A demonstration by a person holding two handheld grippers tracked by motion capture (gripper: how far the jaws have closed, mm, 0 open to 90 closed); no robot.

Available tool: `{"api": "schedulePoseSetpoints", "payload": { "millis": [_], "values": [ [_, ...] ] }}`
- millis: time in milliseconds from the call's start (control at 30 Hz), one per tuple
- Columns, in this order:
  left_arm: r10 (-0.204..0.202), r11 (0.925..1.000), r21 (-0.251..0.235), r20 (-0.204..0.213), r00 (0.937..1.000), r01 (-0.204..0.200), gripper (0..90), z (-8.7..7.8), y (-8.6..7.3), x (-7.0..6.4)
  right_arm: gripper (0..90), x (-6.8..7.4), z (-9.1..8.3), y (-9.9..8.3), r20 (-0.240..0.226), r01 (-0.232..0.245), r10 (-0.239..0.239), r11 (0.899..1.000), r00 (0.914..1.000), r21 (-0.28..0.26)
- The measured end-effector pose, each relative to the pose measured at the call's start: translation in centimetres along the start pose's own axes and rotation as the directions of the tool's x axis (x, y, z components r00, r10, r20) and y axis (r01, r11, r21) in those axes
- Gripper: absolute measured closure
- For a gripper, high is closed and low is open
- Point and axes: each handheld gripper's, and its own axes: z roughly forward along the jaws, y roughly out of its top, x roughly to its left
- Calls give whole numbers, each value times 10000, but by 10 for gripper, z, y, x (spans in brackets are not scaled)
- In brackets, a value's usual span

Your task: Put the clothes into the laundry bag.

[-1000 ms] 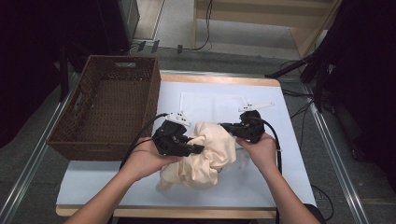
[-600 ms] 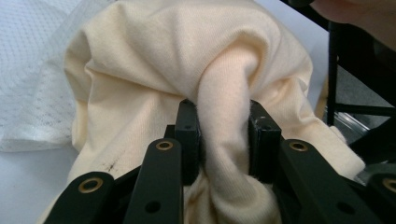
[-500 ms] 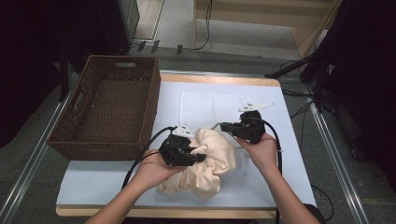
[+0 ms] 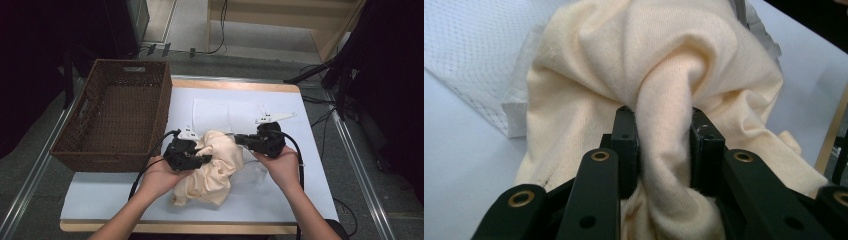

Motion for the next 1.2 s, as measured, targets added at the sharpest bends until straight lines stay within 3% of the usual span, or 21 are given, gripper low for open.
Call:
{"api": "schedulePoseSetpoints", "payload": {
  "millis": [400, 533, 867, 1033, 1133, 1200],
  "values": [
    [343, 9994, -46, 182, 9992, -342, 716, 22, 3, -16, 897, 7, 2, -2, -46, 70, -69, 9999, 10000, 75],
    [449, 9989, 96, 256, 9987, -452, 716, 34, 5, -21, 897, 11, 0, -2, -290, 16, -17, 10000, 9996, -27],
    [248, 9993, 289, 354, 9991, -258, 716, 48, 7, -16, 897, 26, -3, -3, -626, 159, -163, 9999, 9979, -57],
    [-121, 9998, 163, 351, 9993, 115, 716, 43, 8, -4, 897, 33, -12, -4, -825, 236, -251, 9995, 9963, -191],
    [-381, 9992, -83, 468, 9982, 386, 716, 27, 12, 1, 897, 34, -14, -6, -743, 307, -322, 9993, 9967, -217],
    [-288, 9994, -169, 428, 9987, 295, 716, 19, 15, 1, 897, 34, -14, -7, -646, 383, -398, 9990, 9971, -232]
  ]
}}
